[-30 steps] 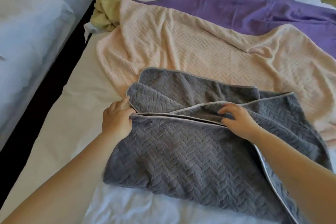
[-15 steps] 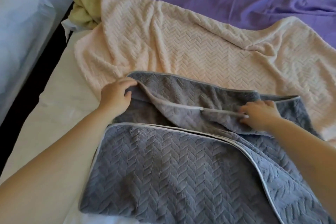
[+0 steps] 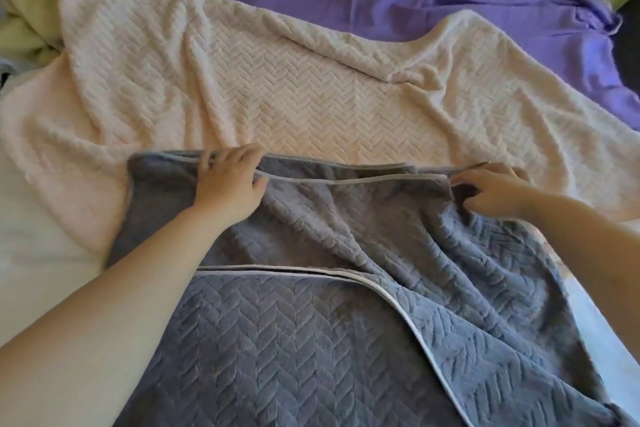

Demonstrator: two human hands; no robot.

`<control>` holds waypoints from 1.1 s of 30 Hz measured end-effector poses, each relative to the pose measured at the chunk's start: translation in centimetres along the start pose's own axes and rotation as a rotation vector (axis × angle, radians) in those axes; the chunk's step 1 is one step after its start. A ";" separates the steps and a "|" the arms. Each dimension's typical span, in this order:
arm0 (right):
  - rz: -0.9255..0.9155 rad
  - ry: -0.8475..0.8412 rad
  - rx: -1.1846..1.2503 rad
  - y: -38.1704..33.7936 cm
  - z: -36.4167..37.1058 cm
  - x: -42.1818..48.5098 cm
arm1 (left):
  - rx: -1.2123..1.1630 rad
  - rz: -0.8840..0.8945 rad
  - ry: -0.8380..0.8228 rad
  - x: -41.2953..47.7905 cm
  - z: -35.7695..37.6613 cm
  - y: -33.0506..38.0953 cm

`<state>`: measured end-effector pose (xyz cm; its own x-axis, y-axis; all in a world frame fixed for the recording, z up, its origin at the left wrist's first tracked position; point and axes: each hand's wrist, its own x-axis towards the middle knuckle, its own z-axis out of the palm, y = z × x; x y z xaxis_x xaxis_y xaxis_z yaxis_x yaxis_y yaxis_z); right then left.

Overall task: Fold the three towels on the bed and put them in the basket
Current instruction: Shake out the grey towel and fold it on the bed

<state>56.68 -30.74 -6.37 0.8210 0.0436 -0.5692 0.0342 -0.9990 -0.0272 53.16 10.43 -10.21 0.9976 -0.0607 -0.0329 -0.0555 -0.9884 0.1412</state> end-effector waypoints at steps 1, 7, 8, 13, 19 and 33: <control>-0.032 0.022 -0.080 0.9 0.2 0.1 | -0.021 0.028 -0.040 0.5 0.4 1.2; -0.106 0.148 -0.141 4.2 1.4 1.5 | -0.104 0.116 -0.171 3.0 2.9 7.0; -0.113 0.164 -0.136 4.6 1.5 1.7 | -0.134 0.139 -0.163 3.3 3.1 7.9; -0.165 0.334 -0.069 7.7 0.4 2.0 | -0.239 0.171 -0.237 4.6 3.5 11.7; -0.131 0.639 0.124 13.2 -2.8 2.7 | -0.087 0.194 0.054 6.8 2.8 14.4; -0.048 0.583 0.521 12.1 4.4 -2.7 | -0.463 0.403 -0.088 0.5 1.8 20.6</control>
<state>52.37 -42.97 -8.76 0.9971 -0.0658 -0.0380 -0.0760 -0.8596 -0.5052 52.46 -10.16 -9.06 0.8935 -0.4478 0.0339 -0.3843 -0.7233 0.5737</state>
